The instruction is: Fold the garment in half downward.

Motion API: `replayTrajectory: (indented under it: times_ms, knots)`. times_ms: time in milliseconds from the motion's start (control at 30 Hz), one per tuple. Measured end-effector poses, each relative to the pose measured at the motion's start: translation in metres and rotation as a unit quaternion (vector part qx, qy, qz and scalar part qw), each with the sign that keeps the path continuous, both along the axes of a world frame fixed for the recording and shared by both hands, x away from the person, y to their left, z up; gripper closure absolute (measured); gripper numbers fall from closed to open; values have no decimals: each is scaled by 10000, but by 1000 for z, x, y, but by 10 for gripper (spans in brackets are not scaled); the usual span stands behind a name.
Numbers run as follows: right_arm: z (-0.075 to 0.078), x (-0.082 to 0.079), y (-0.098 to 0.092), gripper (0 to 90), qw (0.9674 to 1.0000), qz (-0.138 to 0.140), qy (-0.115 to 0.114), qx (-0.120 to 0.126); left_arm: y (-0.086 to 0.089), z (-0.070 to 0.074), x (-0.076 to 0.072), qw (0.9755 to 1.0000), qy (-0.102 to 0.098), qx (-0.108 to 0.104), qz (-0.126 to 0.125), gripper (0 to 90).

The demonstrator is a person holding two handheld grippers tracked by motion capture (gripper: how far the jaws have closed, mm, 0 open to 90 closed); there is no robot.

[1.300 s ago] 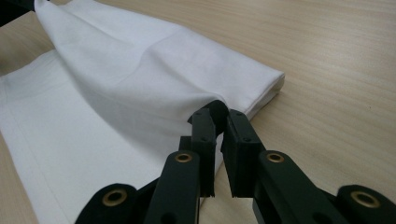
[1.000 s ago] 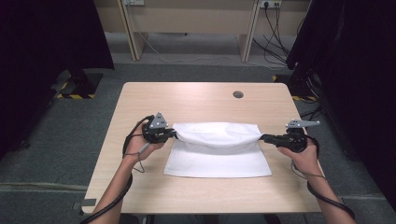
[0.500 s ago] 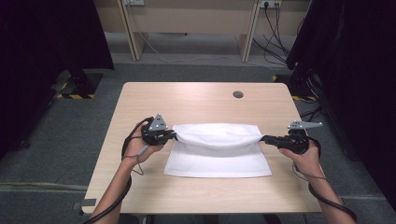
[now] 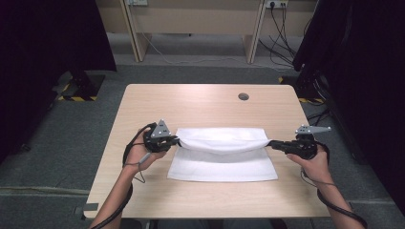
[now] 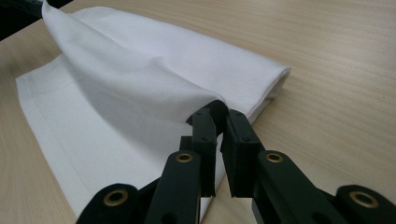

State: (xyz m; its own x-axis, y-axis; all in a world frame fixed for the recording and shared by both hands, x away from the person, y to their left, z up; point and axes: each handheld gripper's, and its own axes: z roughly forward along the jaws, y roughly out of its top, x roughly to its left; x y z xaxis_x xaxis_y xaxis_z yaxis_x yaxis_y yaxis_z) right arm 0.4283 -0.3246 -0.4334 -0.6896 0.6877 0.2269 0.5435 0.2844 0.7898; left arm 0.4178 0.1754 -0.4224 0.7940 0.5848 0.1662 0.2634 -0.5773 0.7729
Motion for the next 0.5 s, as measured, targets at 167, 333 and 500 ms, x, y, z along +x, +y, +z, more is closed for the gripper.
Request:
replayTrajectory:
  times_ms: [167,333,500]
  knots:
    - [2,-4,1,842,10000,19,-34,-1,0,-2,-4,10000,4,20,-8,834]
    - [0,-8,0,841,10000,49,-41,-17,-1,-4,-8,10000,21,52,-48,834]
    - [0,-12,-2,842,10000,51,-44,-29,-2,-6,-11,10000,19,67,-50,833]
